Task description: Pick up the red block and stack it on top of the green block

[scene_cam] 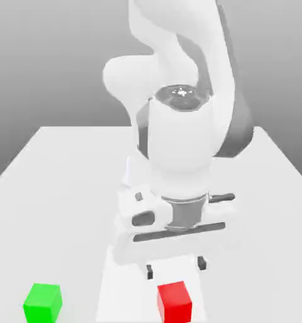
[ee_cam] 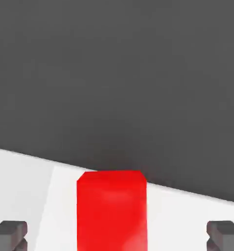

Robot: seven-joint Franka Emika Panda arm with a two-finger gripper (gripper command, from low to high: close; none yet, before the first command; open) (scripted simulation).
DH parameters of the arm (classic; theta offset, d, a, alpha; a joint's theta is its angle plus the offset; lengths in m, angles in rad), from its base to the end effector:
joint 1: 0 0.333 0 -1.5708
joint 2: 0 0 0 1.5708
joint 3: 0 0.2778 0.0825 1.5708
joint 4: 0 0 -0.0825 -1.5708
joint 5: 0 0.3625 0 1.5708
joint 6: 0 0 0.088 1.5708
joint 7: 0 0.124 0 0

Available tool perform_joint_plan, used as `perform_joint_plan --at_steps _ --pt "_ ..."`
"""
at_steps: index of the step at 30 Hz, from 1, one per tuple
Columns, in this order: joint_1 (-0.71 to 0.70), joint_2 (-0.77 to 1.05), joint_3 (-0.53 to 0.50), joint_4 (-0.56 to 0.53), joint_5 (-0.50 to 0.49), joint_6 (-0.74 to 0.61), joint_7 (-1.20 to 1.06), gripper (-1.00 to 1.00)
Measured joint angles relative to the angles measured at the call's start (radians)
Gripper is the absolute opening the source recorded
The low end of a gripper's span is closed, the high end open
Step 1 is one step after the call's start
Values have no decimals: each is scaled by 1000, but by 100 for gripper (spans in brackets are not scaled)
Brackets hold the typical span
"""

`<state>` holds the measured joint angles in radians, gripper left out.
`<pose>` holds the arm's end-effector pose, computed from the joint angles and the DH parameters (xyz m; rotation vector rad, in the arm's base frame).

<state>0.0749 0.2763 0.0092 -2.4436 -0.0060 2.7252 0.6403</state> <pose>0.4658 0.0397 0.1573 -3.0212 0.8542 -0.0078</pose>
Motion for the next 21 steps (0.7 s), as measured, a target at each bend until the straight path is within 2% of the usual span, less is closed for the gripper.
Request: perform_joint_plan --at_steps 2,3,10,15,21 --pt "1 72 -1 10 -2 59 0 0" --pt "2 105 -2 15 -2 86 1 -100" --pt "2 112 -2 16 -3 91 2 -100" --pt "-3 -36 -3 -7 3 -35 6 -100" --pt "-69 -64 -114 27 53 -98 206 -100"
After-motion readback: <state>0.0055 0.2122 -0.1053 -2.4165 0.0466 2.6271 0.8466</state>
